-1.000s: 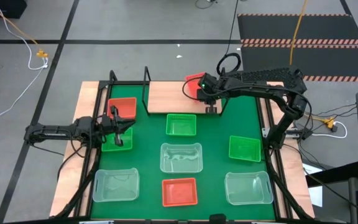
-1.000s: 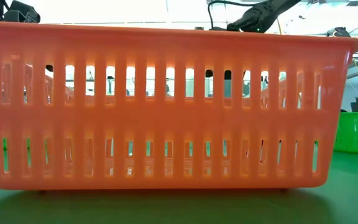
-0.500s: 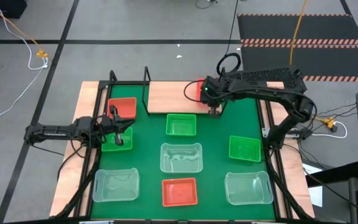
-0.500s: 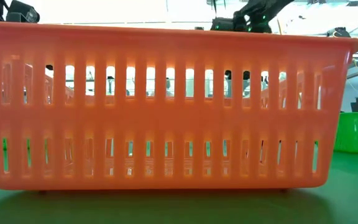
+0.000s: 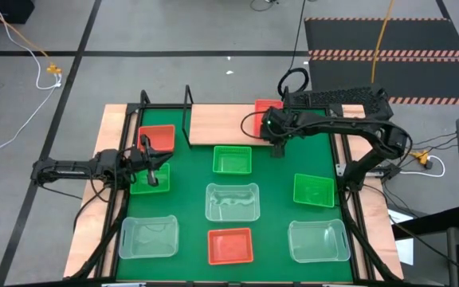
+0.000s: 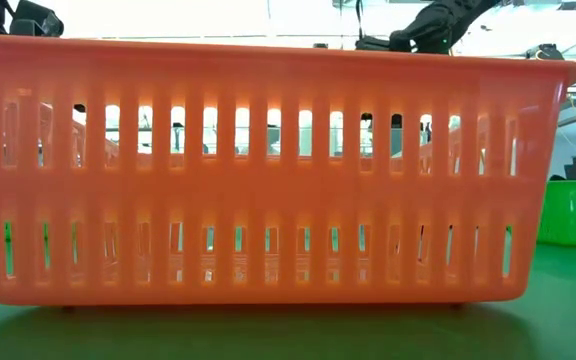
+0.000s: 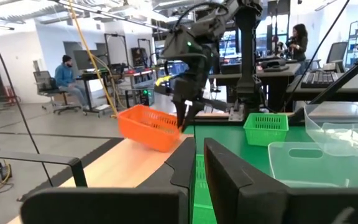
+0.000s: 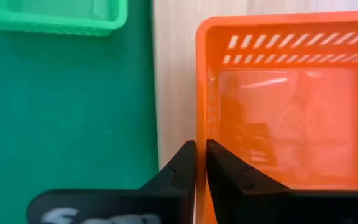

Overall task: Stack baskets on shelf by color
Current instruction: Put the top right orange bin on the shelf

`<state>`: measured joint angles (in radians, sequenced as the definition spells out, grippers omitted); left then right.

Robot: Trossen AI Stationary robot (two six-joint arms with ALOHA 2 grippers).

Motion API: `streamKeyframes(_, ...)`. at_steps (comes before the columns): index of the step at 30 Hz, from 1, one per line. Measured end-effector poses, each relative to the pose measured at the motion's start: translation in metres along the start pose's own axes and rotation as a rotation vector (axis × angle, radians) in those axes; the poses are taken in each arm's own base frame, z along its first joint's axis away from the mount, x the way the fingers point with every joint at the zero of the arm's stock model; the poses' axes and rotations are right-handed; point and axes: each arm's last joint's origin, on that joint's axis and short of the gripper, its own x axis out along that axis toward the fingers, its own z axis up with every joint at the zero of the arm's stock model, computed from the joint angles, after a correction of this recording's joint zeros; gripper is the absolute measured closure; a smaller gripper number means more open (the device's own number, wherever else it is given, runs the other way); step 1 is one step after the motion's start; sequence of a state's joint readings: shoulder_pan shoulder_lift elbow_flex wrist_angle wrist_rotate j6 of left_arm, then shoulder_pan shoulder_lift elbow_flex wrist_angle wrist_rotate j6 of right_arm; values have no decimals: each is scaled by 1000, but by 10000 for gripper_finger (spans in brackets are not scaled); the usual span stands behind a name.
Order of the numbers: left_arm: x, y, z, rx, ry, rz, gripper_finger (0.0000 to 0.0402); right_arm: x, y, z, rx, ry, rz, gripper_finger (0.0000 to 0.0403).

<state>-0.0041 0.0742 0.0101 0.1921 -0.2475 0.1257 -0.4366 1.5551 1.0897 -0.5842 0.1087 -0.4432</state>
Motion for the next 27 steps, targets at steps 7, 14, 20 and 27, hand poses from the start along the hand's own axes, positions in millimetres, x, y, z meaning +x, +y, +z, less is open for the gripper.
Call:
streamKeyframes(7,0,1,1,0,-4,24,364,-2,0,-1,-20,-16,-7,339)
streamKeyframes(14,0,1,2,-7,-21,27,364,-21,0,0,-16,-66,-30,310)
streamKeyframes(20,0,1,2,-10,-22,27,364,-45,1,0,-16,-134,-78,307)
streamKeyframes(27,0,1,3,-12,-25,28,364,-57,2,1,57,-194,-87,307)
